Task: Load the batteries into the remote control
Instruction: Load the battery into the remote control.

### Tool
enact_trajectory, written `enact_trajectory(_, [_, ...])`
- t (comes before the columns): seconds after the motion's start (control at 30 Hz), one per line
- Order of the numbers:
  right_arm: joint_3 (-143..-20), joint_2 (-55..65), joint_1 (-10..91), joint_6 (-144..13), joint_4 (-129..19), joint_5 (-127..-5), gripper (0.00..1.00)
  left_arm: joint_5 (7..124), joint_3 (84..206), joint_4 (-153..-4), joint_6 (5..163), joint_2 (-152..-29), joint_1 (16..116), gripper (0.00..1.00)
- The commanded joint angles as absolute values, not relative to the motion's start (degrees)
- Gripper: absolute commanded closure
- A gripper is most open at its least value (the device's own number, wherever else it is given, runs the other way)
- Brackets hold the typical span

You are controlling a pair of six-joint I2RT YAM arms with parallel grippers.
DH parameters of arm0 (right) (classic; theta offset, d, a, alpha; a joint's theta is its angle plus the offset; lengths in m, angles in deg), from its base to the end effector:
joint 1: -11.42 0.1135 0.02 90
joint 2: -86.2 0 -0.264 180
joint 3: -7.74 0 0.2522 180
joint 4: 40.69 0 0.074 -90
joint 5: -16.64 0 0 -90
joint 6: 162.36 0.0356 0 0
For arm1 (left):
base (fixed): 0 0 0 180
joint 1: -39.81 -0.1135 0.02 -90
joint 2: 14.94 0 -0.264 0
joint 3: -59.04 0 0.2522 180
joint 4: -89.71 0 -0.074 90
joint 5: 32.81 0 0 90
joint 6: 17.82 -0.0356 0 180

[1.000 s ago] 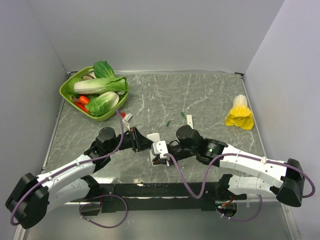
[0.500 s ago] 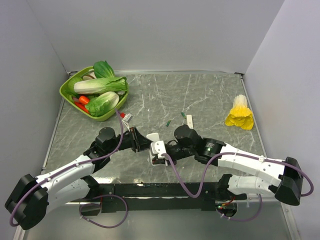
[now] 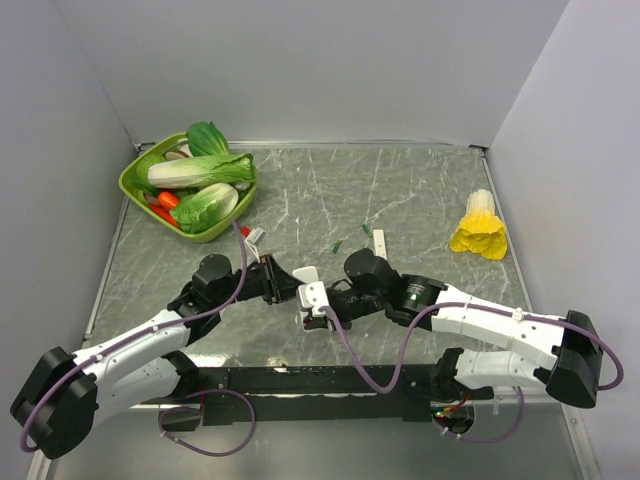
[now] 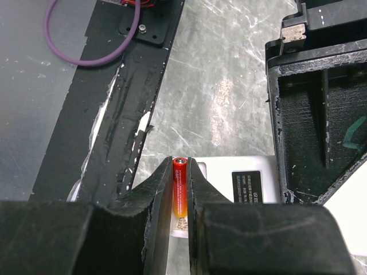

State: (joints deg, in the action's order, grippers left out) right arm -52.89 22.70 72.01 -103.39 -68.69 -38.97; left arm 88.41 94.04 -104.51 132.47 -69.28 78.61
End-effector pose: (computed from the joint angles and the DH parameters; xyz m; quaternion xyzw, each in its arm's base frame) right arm 0.1017 0.2214 0.2841 -0.6975 0.4746 0.3689 0.3902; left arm 0.1506 -0.1448 0.2352 0.0459 0.7322 -0.6234 0.2706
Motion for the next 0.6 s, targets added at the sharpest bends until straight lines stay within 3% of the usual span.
enact_trajectory(0.0, [-54.53, 20.99, 72.06, -105.06, -72.2, -39.08, 0.84, 88.74, 94.25, -112.28, 137.3, -69.69, 78.13, 0.98])
enact_trajectory(0.57, [-55.5, 20.28, 72.06, -106.2, -73.78, -39.43, 0.74, 89.36, 92.05, -115.11, 140.73, -70.66, 77.25, 0.98])
